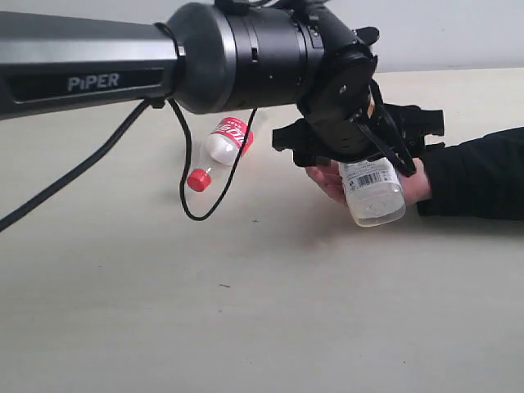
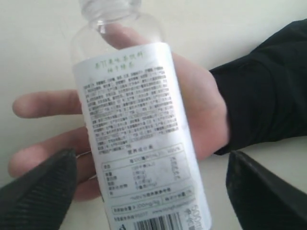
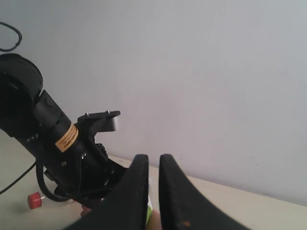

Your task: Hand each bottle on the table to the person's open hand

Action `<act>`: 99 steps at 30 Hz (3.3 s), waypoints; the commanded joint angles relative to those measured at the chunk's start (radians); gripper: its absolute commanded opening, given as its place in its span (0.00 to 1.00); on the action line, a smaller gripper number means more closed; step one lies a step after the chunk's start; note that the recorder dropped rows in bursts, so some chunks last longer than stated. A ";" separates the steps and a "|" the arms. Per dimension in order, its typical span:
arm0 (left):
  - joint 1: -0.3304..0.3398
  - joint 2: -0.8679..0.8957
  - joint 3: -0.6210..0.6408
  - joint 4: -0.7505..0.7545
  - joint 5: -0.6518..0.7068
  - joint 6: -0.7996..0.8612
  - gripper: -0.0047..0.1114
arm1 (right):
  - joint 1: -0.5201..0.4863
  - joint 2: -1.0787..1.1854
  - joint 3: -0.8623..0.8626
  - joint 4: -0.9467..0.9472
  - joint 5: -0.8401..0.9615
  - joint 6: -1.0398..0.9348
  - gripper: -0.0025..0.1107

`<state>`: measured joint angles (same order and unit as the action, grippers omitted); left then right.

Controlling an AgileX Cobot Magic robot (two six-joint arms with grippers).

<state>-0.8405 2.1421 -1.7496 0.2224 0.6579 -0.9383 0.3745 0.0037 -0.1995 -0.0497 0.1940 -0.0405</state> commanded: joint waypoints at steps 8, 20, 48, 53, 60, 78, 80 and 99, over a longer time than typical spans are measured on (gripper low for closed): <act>0.004 -0.142 -0.007 0.004 0.098 0.048 0.25 | -0.004 -0.004 0.002 -0.001 0.000 -0.009 0.11; -0.096 -0.355 0.180 0.300 0.252 0.098 0.04 | -0.004 -0.004 0.002 -0.001 0.000 -0.009 0.11; -0.308 -1.465 1.141 1.008 -0.128 0.143 0.04 | -0.004 -0.004 0.002 -0.001 0.000 -0.009 0.11; -0.308 -1.486 1.172 0.898 -0.004 0.479 0.04 | -0.004 -0.004 0.002 -0.001 0.000 -0.009 0.11; -0.308 -1.486 1.193 0.619 0.204 0.990 0.04 | -0.004 -0.004 0.002 -0.001 0.000 -0.009 0.11; -0.308 -1.503 1.270 0.468 -0.016 0.664 0.04 | -0.004 -0.004 0.002 -0.001 -0.009 -0.009 0.11; -0.308 -1.503 1.271 0.466 -0.031 0.661 0.04 | -0.004 -0.004 0.002 -0.001 -0.009 -0.009 0.11; -0.308 -1.503 1.271 0.489 -0.017 0.661 0.04 | -0.004 -0.004 0.002 -0.001 -0.009 -0.009 0.11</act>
<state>-1.1455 0.6467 -0.4840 0.6965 0.6434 -0.2658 0.3745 0.0037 -0.1995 -0.0497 0.1940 -0.0405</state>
